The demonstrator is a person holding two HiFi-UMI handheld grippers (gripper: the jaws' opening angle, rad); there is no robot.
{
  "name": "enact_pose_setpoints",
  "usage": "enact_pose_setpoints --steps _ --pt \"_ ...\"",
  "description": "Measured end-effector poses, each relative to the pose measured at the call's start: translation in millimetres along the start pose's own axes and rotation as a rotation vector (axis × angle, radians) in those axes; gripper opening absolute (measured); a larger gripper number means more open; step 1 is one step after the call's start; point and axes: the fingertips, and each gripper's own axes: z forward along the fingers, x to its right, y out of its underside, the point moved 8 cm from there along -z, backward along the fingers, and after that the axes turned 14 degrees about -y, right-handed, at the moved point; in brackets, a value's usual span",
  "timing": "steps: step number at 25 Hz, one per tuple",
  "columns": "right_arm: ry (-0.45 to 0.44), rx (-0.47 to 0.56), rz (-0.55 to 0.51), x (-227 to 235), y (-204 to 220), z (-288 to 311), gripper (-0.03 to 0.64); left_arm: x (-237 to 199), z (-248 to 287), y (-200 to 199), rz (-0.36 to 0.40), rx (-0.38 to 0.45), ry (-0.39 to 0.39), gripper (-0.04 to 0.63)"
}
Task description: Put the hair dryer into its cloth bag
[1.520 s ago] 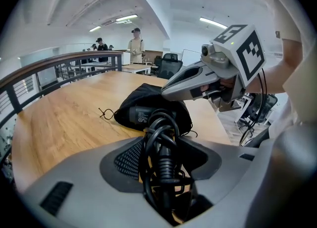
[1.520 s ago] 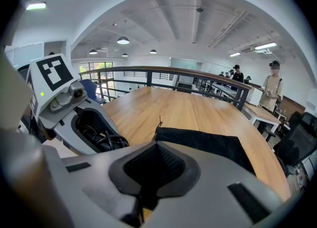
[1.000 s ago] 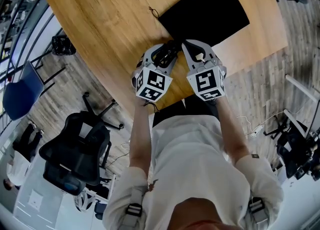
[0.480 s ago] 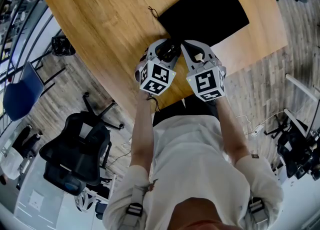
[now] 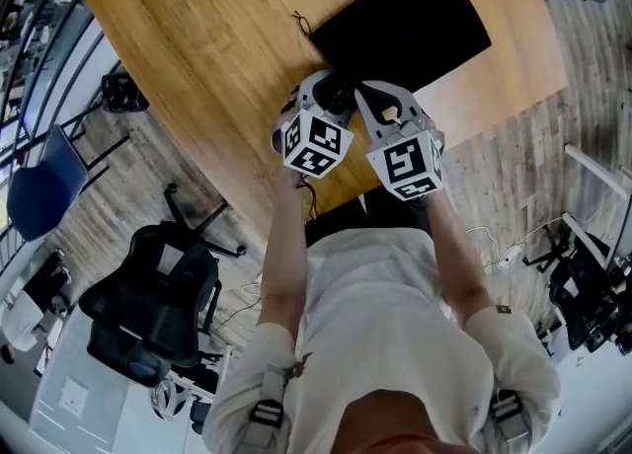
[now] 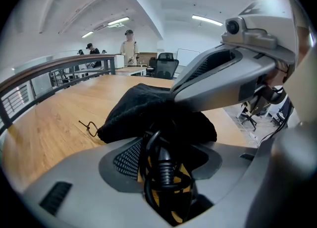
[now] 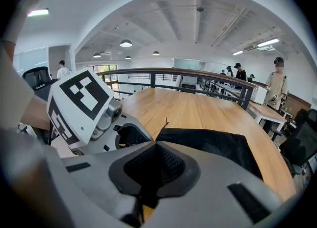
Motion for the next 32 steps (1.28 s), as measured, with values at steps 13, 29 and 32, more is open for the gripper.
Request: enact_pose_setpoints --steps 13,29,32 --pt "0.004 0.002 0.006 1 3 0 0.021 1 7 6 0.021 -0.004 -0.008 0.249" --pt "0.008 0.002 0.002 0 4 -1 0.021 -1 -20 24 0.012 -0.046 -0.007 0.311" --pt "0.003 0.012 0.002 0 5 -1 0.021 -1 -26 30 0.006 -0.058 -0.013 0.311"
